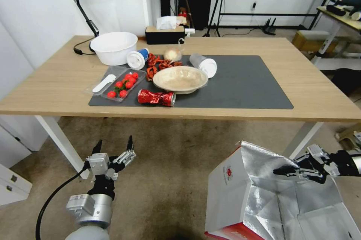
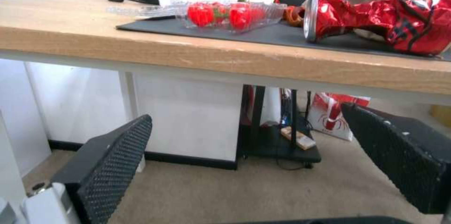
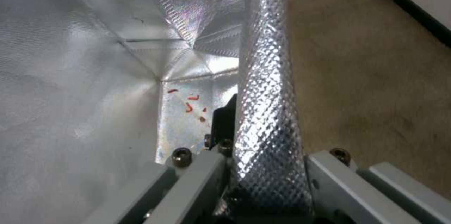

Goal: Pick up the food delivery bag from the floor and place it on the table.

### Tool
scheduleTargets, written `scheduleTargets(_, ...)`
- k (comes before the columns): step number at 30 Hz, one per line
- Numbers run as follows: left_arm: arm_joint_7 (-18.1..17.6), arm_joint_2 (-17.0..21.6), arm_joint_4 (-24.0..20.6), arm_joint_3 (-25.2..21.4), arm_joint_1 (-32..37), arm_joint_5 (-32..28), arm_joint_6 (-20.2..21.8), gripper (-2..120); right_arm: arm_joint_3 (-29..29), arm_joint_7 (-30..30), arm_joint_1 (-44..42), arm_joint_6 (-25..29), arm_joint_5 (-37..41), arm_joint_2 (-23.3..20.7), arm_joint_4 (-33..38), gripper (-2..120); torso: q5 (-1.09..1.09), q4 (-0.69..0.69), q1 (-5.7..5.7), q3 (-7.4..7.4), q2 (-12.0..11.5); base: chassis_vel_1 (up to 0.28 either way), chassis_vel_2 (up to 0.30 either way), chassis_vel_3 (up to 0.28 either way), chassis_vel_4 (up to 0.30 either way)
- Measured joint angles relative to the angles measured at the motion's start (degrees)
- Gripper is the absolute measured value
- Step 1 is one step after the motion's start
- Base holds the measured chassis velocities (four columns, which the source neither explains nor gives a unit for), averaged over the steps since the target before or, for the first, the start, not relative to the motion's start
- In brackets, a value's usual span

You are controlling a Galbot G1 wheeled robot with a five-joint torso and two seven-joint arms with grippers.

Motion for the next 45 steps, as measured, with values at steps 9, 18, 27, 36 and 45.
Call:
scheduleTargets(9,0.0,0.1,-0.1,0.0,0.0,0.0,0.0,100,0.3,0.0,-0.4,0.0,0.0,-0.1,0.0,0,0.0,0.0,1.02,1.39,2.4,0.0,0.0,0.0,0.0)
scheduleTargets(18,0.0,0.4,-0.3,-0.1,0.0,-0.2,0.1,100,0.2,0.0,-0.3,0.0,0.0,0.0,0.0,0,0.0,0.0,2.04,2.76,4.8,0.0,0.0,0.0,0.0)
scheduleTargets(27,0.0,0.5,-0.3,0.0,-0.1,-0.3,0.2,100,0.1,0.0,-0.3,0.0,-0.1,0.1,-0.1,0,0.0,0.0,3.0,4.03,7.1,0.0,0.0,0.0,0.0)
scheduleTargets(36,0.0,0.6,-0.4,-0.2,-0.2,-0.6,0.3,100,0.2,0.0,-0.3,0.2,-0.2,0.1,-0.3,0,0.0,-0.01,4.02,5.43,9.4,0.0,0.0,0.0,0.0)
scheduleTargets(45,-0.1,0.7,-0.7,-0.2,-0.1,-0.7,0.4,100,0.6,0.0,-0.9,0.3,-0.2,0.2,-0.1,0,0.0,0.0,5.26,7.03,12.3,0.0,0.0,0.0,0.0)
